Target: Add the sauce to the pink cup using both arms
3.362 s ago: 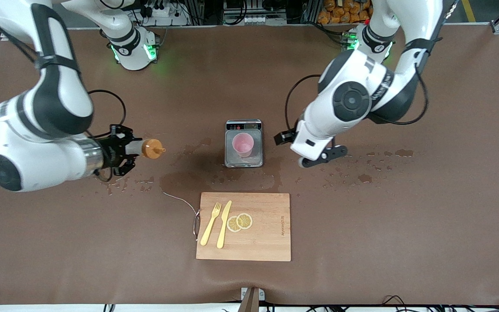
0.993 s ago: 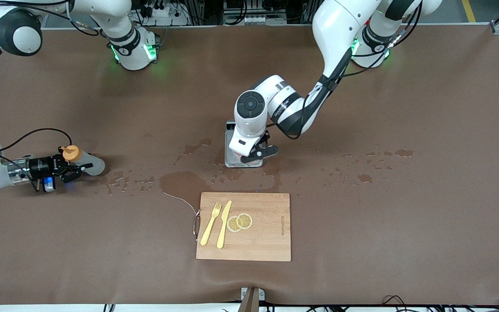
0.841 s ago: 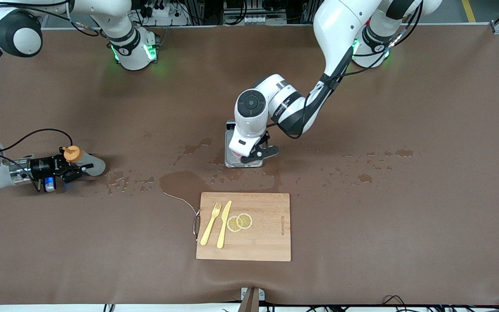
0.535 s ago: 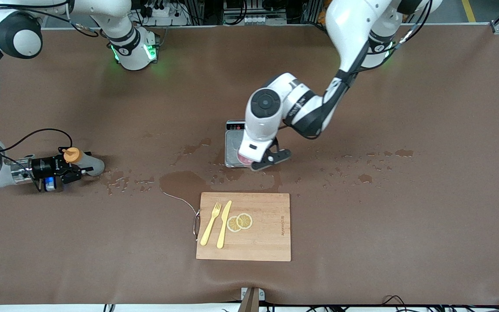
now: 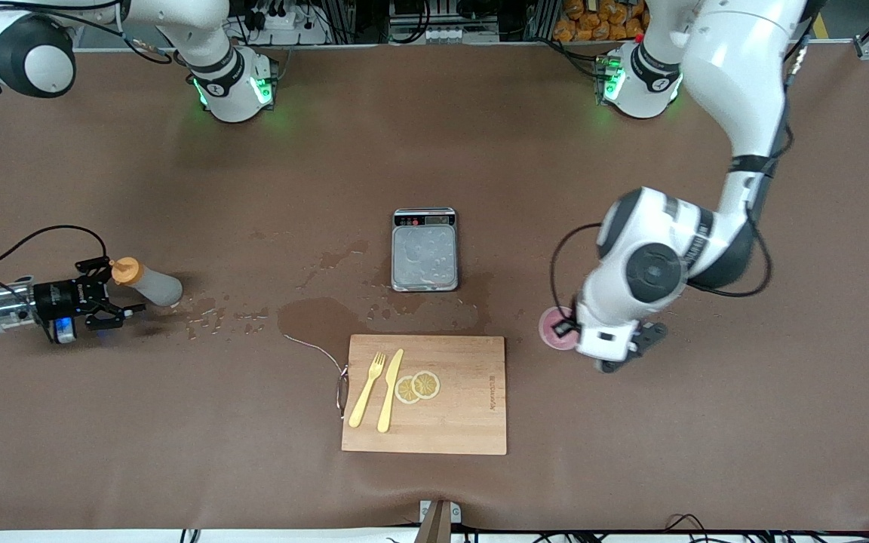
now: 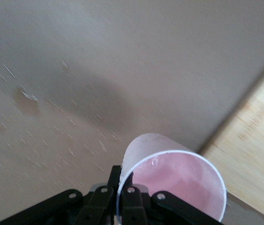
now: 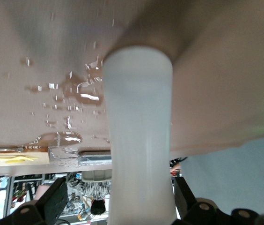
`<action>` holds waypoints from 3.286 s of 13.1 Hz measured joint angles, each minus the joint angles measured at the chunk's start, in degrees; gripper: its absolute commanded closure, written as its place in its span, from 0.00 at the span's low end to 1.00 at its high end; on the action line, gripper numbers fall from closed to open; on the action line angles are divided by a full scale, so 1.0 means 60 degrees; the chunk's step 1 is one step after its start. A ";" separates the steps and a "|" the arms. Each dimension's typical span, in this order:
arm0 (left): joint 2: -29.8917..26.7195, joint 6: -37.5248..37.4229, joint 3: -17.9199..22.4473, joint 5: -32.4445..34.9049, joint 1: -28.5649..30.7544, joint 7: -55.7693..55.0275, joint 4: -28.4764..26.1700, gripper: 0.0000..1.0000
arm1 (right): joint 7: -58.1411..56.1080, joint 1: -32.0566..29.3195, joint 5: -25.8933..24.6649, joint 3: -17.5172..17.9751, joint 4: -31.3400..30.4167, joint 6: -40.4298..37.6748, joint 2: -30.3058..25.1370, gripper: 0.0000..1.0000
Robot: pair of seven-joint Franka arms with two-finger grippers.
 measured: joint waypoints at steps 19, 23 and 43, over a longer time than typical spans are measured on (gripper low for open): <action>-0.2719 -0.1960 -0.0114 0.0431 0.1640 0.4303 -0.0842 0.00 | 0.1652 0.4841 -0.3359 0.0109 0.2535 -0.2624 -0.4139 0.00; -0.4219 -0.3443 -0.0123 0.0430 0.2110 0.6641 -0.0879 0.00 | -0.1172 0.5110 -0.4356 0.0050 0.1920 -0.2577 -0.5804 0.00; -0.6239 -0.4784 0.0748 -0.0614 0.1606 0.8315 -0.0963 0.00 | -0.4966 0.4001 -0.5100 -0.0030 -0.2159 0.1771 -0.8982 0.00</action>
